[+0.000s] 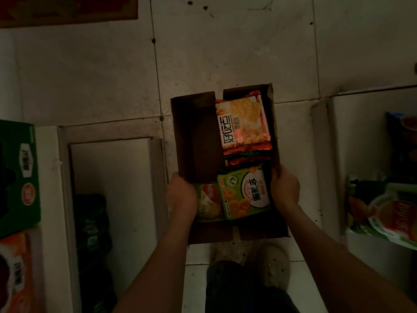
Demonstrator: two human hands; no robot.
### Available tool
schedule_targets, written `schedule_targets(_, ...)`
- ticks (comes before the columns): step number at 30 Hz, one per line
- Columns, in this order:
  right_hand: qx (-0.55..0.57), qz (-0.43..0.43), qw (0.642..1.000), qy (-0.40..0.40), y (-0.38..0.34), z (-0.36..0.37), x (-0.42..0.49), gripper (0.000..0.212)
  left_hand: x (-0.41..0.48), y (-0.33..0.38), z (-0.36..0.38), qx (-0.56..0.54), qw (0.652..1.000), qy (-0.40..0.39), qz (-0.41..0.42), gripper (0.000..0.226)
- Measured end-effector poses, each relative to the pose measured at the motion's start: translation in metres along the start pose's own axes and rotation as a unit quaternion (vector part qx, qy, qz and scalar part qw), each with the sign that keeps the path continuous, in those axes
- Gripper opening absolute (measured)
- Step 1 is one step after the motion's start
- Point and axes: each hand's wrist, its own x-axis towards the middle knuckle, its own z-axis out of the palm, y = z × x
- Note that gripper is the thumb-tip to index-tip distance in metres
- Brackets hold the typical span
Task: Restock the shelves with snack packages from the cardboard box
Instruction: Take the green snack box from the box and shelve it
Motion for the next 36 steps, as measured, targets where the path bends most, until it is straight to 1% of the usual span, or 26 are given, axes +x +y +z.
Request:
schedule_targets(1,0.013,0.001,1.000,-0.001,-0.002,0.000,-0.001,0.026,-0.002,0.001,0.006,-0.002,0.999,0.029,0.014,0.039)
schedule_targets(2,0.032,-0.004,0.999,0.002,-0.003,0.000,-0.003,0.027,-0.008,0.004,0.011,0.003,0.995,0.083,0.054,0.050)
schedule_targets(3,0.045,-0.022,0.998,0.022,-0.006,0.001,-0.007,0.032,-0.018,0.008,0.016,0.007,0.984,0.135,0.116,0.057)
schedule_targets(4,0.044,-0.049,0.996,0.061,-0.008,0.000,-0.013,0.040,-0.029,0.013,0.023,0.003,0.971,0.161,0.179,0.061)
schedule_targets(5,0.037,-0.077,0.991,0.100,-0.011,0.000,-0.021,0.046,-0.042,0.020,0.030,-0.015,0.965,0.148,0.216,0.060)
schedule_targets(6,0.043,-0.106,0.985,0.126,-0.016,0.002,-0.030,0.049,-0.052,0.024,0.036,-0.039,0.971,0.099,0.213,0.060)
schedule_targets(7,0.057,-0.129,0.983,0.120,-0.018,0.005,-0.039,0.052,-0.057,0.024,0.049,-0.065,0.981,0.036,0.177,0.060)
schedule_targets(8,0.069,-0.137,0.984,0.092,-0.018,0.010,-0.045,0.055,-0.058,0.023,0.060,-0.090,0.989,-0.025,0.116,0.061)
schedule_targets(9,0.070,-0.129,0.988,0.053,-0.017,0.017,-0.050,0.057,-0.055,0.021,0.069,-0.121,0.989,-0.078,0.045,0.063)
schedule_targets(10,0.065,-0.113,0.991,0.012,-0.008,0.027,-0.049,0.059,-0.053,0.021,0.077,-0.151,0.980,-0.132,-0.018,0.063)
schedule_targets(11,0.059,-0.081,0.995,-0.027,-0.002,0.035,-0.048,0.060,-0.048,0.019,0.083,-0.169,0.967,-0.182,-0.062,0.062)
schedule_targets(12,0.065,-0.035,0.995,-0.060,0.007,0.043,-0.044,0.059,-0.046,0.020,0.089,-0.177,0.955,-0.224,-0.085,0.060)
schedule_targets(13,0.080,0.013,0.993,-0.091,0.011,0.048,-0.039,0.059,-0.044,0.020,0.093,-0.180,0.948,-0.247,-0.093,0.056)
schedule_targets(14,0.096,0.048,0.987,-0.118,0.015,0.052,-0.034,0.060,-0.042,0.020,0.098,-0.181,0.946,-0.253,-0.094,0.053)
schedule_targets(16,0.107,0.076,0.980,-0.150,0.018,0.056,-0.025,0.066,-0.040,0.019,0.103,-0.211,0.942,-0.240,-0.105,0.047)
schedule_targets(19,0.097,0.056,0.979,-0.170,0.017,0.051,-0.025,0.068,-0.039,0.010,0.103,-0.235,0.940,-0.222,-0.109,0.033)
schedule_targets(21,0.089,0.031,0.981,-0.169,0.014,0.041,-0.033,0.067,-0.044,0.005,0.099,-0.258,0.936,-0.213,-0.111,0.042)
schedule_targets(23,0.070,0.032,0.986,-0.150,0.004,0.024,-0.045,0.068,-0.055,0.004,0.084,-0.286,0.929,-0.197,-0.126,0.053)
schedule_targets(25,0.058,0.022,0.989,-0.138,-0.007,0.004,-0.060,0.067,-0.068,0.004,0.068,-0.291,0.930,-0.182,-0.131,0.061)
schedule_targets(27,0.064,-0.004,0.990,-0.125,-0.020,-0.021,-0.076,0.064,-0.082,0.005,0.044,-0.295,0.932,-0.174,-0.121,0.063)
schedule_targets(29,0.066,-0.039,0.991,-0.112,-0.035,-0.054,-0.099,0.059,-0.101,0.006,0.010,-0.313,0.928,-0.170,-0.104,0.059)
schedule_targets(32,0.050,-0.077,0.991,-0.095,-0.062,-0.106,-0.134,0.055,-0.130,0.004,-0.040,-0.347,0.911,-0.195,-0.108,0.060)
schedule_targets(34,0.057,-0.095,0.990,-0.090,-0.083,-0.146,-0.156,0.053,-0.149,0.008,-0.076,-0.374,0.894,-0.230,-0.091,0.055)
schedule_targets(36,0.075,-0.105,0.987,-0.093,-0.101,-0.185,-0.178,0.052,-0.171,0.013,-0.111,-0.411,0.864,-0.277,-0.085,0.048)
